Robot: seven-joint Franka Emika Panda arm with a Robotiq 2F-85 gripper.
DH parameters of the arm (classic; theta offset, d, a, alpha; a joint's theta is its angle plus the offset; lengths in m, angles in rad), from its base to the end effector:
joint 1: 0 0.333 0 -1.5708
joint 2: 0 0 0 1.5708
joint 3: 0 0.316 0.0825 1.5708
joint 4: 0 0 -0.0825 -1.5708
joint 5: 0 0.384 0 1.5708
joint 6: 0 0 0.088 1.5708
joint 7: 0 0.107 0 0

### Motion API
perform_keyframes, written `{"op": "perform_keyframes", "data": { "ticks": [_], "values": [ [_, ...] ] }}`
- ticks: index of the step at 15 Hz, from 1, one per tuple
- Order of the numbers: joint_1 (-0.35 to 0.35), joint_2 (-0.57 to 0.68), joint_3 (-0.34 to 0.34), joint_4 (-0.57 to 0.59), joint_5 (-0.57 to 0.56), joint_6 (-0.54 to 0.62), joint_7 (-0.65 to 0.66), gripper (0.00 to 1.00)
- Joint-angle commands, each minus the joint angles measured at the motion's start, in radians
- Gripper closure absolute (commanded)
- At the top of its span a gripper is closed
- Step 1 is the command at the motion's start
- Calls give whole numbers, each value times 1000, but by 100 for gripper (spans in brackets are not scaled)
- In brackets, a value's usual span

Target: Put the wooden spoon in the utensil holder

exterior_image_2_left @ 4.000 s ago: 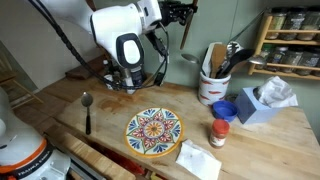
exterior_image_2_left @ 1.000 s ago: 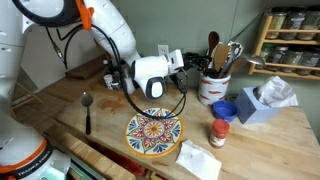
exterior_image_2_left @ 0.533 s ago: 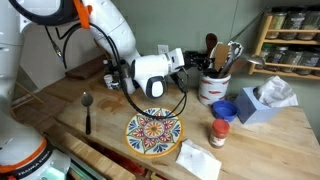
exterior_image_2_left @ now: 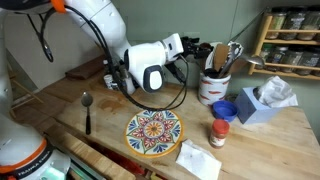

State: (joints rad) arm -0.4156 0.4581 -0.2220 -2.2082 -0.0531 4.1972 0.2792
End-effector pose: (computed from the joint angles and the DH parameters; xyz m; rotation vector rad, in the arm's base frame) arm 0.4737 -0.3222 0.3646 1.9382 -0.7398 1.9601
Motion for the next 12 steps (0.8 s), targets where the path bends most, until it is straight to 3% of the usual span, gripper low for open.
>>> {"op": "perform_keyframes", "data": {
  "ticks": [1, 6, 12],
  "values": [
    [-57, -162, 10, -142, -206, -85, 111, 0],
    [-110, -334, -23, -238, -428, -279, 230, 0],
    [-170, -506, -11, -304, -924, -473, 647, 0]
  ]
}}
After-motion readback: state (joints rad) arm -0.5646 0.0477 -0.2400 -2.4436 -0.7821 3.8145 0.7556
